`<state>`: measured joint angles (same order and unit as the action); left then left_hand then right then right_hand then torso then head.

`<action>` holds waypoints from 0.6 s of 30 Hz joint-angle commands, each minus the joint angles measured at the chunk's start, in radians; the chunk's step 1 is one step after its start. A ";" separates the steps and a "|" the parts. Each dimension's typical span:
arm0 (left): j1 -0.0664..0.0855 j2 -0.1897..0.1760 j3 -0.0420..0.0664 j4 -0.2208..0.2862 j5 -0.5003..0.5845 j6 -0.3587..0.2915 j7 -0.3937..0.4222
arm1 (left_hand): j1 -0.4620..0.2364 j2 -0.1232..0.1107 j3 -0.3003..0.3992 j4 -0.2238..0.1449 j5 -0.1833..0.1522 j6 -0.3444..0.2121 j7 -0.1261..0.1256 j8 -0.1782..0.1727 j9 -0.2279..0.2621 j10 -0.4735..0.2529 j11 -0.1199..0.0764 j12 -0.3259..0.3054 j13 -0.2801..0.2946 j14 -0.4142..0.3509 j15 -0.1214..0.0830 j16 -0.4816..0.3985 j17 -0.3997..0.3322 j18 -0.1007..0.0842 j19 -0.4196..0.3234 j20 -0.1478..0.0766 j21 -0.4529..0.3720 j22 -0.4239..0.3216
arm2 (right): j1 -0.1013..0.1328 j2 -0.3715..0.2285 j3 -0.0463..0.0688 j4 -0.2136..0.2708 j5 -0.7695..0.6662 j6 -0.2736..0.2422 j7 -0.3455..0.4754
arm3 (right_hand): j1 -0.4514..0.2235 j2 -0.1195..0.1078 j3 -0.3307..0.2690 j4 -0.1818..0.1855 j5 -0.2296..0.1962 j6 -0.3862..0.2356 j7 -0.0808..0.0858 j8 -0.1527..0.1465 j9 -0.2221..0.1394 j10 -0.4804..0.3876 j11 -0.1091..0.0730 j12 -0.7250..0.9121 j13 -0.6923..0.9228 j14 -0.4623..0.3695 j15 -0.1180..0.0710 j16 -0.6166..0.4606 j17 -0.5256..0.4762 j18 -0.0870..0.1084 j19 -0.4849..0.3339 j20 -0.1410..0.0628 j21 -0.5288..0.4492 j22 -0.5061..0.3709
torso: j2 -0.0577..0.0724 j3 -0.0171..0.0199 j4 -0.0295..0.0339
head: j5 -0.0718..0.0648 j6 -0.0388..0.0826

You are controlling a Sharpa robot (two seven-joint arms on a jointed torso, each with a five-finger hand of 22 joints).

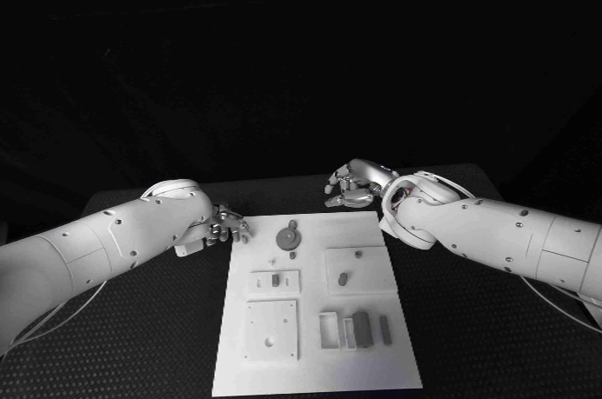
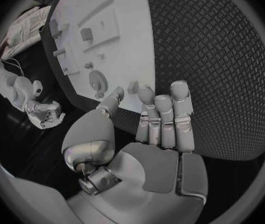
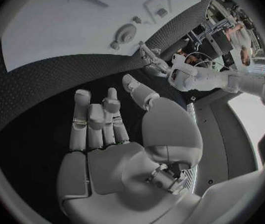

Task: Assemble the parts on the task board

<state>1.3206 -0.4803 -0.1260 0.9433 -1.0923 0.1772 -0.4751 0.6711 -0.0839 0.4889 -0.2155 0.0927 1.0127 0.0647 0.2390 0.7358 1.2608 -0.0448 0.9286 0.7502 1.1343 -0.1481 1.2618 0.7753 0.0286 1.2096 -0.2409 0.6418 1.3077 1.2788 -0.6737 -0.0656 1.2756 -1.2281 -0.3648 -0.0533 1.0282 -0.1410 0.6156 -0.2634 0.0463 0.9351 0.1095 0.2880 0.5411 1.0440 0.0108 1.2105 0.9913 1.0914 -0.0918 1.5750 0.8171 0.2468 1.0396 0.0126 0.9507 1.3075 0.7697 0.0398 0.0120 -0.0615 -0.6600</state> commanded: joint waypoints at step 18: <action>-0.007 0.015 0.000 -0.023 0.038 0.016 0.021 | 0.011 0.083 -0.007 -0.034 0.008 0.007 0.004 0.009 -0.008 -0.009 -0.001 0.010 -0.004 -0.008 -0.002 0.012 -0.010 0.029 -0.008 -0.002 0.007 0.020 | 0.000 -0.001 0.001 0.004 -0.001 0.013 0.007 | -0.004 0.008 0.000 -0.006 0.003 0.011 0.015 -0.006 0.002 -0.006 0.002 -0.003 -0.001 -0.005 0.000 -0.004 0.000 0.015 -0.006 0.002 -0.004 0.014 | 0.000 0.0010 0.0005 | -0.005 -0.001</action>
<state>1.3145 -0.4679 -0.1259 0.9213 -1.0720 0.1803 -0.4672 0.6834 -0.0060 0.4806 -0.2461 0.0963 1.0141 0.0652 0.2434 0.7277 1.2608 -0.0449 0.9323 0.7474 1.1343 -0.1480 1.2700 0.7662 0.0283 1.2093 -0.2409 0.6438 1.3074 1.2788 -0.6748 -0.0656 1.2780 -1.2281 -0.3640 -0.0533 1.0282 -0.1410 0.6156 -0.2634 0.0463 0.9354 0.1092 0.2880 0.5418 1.0440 0.0107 1.2105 0.9914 1.0916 -0.0915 1.5750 0.8171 0.2468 1.0396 0.0126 0.9507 1.3075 0.7698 0.0405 0.0118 -0.0664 -0.6610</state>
